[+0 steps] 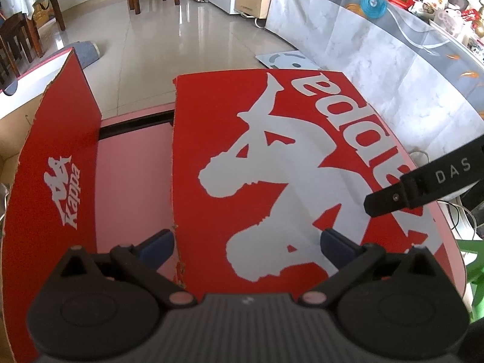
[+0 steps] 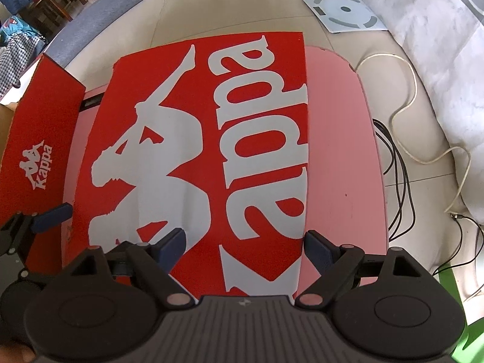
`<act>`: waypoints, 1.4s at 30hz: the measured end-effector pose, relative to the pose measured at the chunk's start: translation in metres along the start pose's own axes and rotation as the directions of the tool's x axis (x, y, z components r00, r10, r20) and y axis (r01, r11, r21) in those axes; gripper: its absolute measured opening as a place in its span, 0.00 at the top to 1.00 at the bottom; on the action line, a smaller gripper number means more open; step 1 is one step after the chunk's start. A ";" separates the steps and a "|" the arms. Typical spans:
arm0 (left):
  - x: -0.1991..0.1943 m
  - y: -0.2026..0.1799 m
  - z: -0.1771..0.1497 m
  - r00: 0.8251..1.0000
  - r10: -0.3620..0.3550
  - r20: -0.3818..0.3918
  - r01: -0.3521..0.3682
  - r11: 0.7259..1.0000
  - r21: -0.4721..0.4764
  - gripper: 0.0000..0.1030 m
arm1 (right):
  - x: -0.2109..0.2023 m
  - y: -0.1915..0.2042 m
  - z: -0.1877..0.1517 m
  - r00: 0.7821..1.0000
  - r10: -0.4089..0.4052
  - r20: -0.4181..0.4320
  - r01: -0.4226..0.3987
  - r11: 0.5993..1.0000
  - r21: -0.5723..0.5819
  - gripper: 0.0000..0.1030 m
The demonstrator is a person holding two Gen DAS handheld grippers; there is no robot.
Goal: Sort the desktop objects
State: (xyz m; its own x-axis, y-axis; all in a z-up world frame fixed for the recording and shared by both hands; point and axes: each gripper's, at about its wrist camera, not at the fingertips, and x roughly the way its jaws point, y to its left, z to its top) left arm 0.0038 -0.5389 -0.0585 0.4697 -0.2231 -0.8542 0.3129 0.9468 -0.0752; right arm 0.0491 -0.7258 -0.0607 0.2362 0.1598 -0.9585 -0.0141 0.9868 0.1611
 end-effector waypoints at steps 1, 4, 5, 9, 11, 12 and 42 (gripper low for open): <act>0.001 0.000 0.000 1.000 0.000 -0.001 0.000 1.000 -0.003 0.00 | 0.001 0.000 0.000 1.000 -0.001 0.000 0.001 1.000 0.000 0.17; 0.004 0.001 0.002 1.000 -0.003 -0.003 0.003 1.000 -0.009 0.00 | 0.004 0.000 0.001 1.000 -0.007 -0.005 0.007 1.000 -0.003 0.17; 0.005 0.002 0.002 1.000 -0.004 -0.003 0.004 1.000 -0.012 0.00 | 0.005 -0.001 0.002 1.000 -0.009 -0.007 0.009 1.000 -0.004 0.17; 0.009 0.003 0.004 1.000 -0.010 -0.004 0.010 1.000 -0.025 0.00 | 0.007 -0.004 0.004 1.000 -0.001 -0.009 0.001 1.000 0.011 0.16; 0.011 0.003 0.005 1.000 -0.013 -0.004 0.013 0.999 -0.031 0.00 | 0.010 -0.007 0.005 1.000 0.006 -0.011 -0.006 1.000 0.026 0.14; 0.012 0.003 0.005 1.000 -0.014 -0.004 0.014 0.999 -0.035 0.00 | 0.011 -0.008 0.005 1.000 0.008 -0.012 -0.008 1.000 0.030 0.13; -0.011 0.002 0.003 0.993 -0.024 0.118 0.023 1.000 0.003 0.01 | 0.003 -0.019 -0.003 0.997 0.060 0.046 -0.062 0.997 0.052 0.12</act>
State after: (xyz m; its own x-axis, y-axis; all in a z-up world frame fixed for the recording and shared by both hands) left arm 0.0016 -0.5353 -0.0475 0.5561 -0.2712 -0.7856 0.3263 0.9406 -0.0937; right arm 0.0472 -0.7435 -0.0672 0.2798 0.2172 -0.9352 0.0214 0.9724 0.2323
